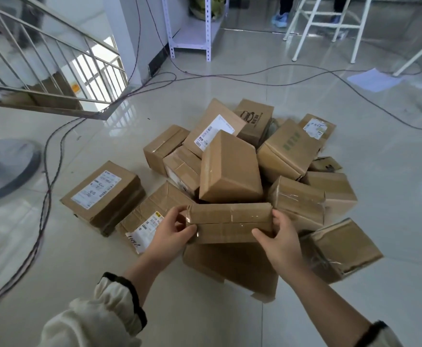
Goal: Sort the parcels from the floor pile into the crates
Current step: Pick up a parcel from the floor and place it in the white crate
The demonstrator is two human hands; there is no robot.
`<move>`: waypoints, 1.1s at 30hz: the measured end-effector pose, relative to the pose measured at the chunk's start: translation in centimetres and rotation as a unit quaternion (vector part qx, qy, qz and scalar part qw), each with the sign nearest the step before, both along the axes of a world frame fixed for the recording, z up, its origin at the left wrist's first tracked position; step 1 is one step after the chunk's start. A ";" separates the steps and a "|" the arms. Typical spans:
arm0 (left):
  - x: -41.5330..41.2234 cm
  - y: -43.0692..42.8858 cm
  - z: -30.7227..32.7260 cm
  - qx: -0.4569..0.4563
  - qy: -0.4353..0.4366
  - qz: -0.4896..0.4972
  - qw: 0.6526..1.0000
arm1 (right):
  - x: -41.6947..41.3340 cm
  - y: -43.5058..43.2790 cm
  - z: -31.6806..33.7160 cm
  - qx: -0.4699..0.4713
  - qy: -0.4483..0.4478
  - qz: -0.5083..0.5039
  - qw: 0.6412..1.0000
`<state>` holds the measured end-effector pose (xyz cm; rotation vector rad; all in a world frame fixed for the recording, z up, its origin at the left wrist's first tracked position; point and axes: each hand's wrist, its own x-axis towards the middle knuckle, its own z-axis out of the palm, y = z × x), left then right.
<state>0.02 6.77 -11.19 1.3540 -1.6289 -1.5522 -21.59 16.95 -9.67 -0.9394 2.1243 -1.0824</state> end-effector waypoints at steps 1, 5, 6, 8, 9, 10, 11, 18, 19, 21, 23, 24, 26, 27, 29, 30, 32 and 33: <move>0.0 0.1 -0.1 -0.003 0.017 -0.015 1.000 | -0.3 0.2 -0.1 -0.016 0.009 0.005 1.000; 0.3 1.5 -2.3 -0.006 0.008 -0.050 0.999 | -1.1 1.5 -1.7 0.003 0.017 0.047 0.999; 0.4 2.1 -3.0 0.003 -0.013 -0.052 0.999 | -1.0 1.8 -2.4 0.024 0.018 0.060 0.998; 0.6 2.8 -4.1 0.031 -0.040 -0.042 0.998 | -0.8 2.5 -3.6 0.058 -0.007 0.073 0.996; 0.5 3.0 -4.5 0.038 -0.048 -0.030 0.998 | -0.7 2.6 -4.1 0.066 -0.029 0.072 0.995; 0.3 3.0 -4.6 0.038 -0.056 -0.015 0.998 | -0.7 2.7 -4.5 0.071 -0.054 0.066 0.994; 0.0 2.9 -4.6 0.031 -0.069 -0.003 0.997 | -0.7 2.6 -4.8 0.077 -0.074 0.059 0.993; -1.2 0.4 -4.2 0.005 -0.183 -0.028 0.983 | -0.7 2.2 -5.3 0.123 -0.117 0.038 0.985; -1.2 -0.1 -4.2 0.004 -0.181 -0.034 0.983 | -0.5 2.2 -5.2 0.145 -0.129 0.041 0.980; -0.9 -1.6 -3.9 0.007 -0.176 -0.045 0.983 | 0.1 2.2 -5.0 0.190 -0.231 0.058 0.953; -0.6 -3.4 -3.4 0.019 -0.201 -0.077 0.976 | 1.2 2.1 -4.6 0.232 -0.394 0.091 0.885; -0.6 -4.2 -3.2 0.024 -0.226 -0.100 0.969 | 1.5 2.2 -4.4 0.255 -0.430 0.125 0.857; -0.6 -5.2 -2.9 0.024 -0.258 -0.101 0.961 | 1.2 2.2 -4.1 0.299 -0.418 0.170 0.841; -0.5 -5.2 -2.9 0.012 -0.258 -0.066 0.964 | 0.6 2.0 -3.9 0.305 -0.395 0.159 0.852; 0.1 -4.0 -2.8 -0.033 -0.254 0.056 0.965 | -1.1 1.4 -3.4 0.301 -0.309 0.085 0.898; 0.6 -3.0 -2.8 -0.050 -0.254 0.115 0.959 | -1.9 1.0 -3.1 0.293 -0.240 0.046 0.924; 1.3 -0.4 -3.3 -0.036 -0.254 0.169 0.952 | -2.6 -0.3 -2.8 0.274 -0.101 0.023 0.956; 1.2 1.2 -3.8 -0.011 -0.254 0.157 0.954 | -2.5 -1.0 -2.7 0.262 -0.063 0.040 0.962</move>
